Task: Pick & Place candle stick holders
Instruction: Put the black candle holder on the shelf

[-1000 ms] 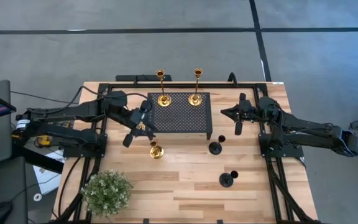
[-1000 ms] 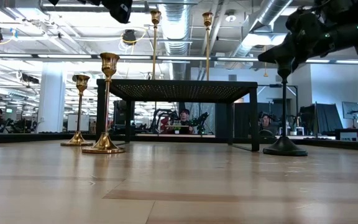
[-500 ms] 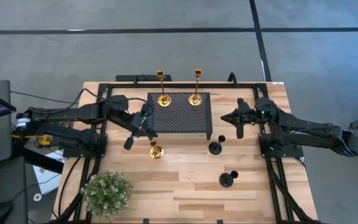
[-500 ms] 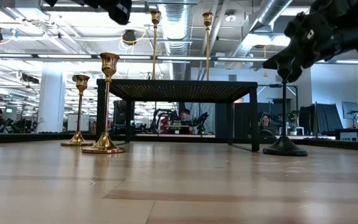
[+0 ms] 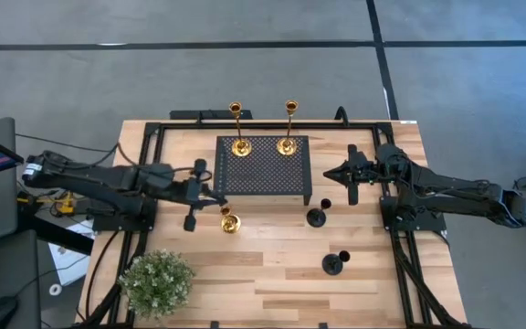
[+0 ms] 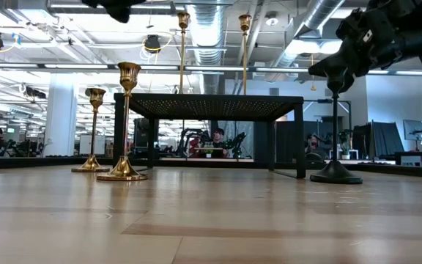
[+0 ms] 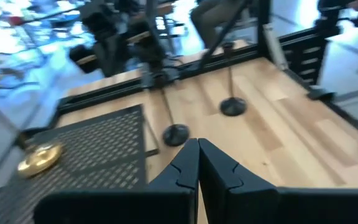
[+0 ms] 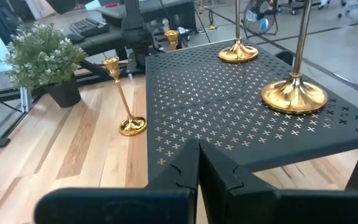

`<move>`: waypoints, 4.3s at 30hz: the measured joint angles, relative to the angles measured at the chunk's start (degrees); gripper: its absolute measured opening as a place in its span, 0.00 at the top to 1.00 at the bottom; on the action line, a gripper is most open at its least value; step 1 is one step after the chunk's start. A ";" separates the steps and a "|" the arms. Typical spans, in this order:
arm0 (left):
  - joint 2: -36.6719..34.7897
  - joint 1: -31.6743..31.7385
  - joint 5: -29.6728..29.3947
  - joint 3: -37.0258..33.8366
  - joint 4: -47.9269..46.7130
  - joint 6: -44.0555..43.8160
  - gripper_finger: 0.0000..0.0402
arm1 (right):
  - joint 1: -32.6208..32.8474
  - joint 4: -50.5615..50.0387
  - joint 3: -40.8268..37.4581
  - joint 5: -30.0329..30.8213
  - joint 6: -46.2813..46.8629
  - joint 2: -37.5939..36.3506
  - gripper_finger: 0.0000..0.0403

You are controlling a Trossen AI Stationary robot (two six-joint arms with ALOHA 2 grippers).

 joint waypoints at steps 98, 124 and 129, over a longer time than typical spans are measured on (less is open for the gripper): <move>-4.44 -14.56 -27.66 -11.04 7.69 5.23 0.99 | -0.02 2.47 0.00 0.11 -0.06 -0.80 1.00; -4.79 -14.54 -31.89 -11.02 6.82 6.52 0.98 | 21.01 -29.86 10.40 10.59 3.49 -6.76 1.00; -4.79 -14.54 -31.89 -11.02 6.82 6.52 0.99 | 24.05 -30.05 10.38 13.01 4.12 -1.33 1.00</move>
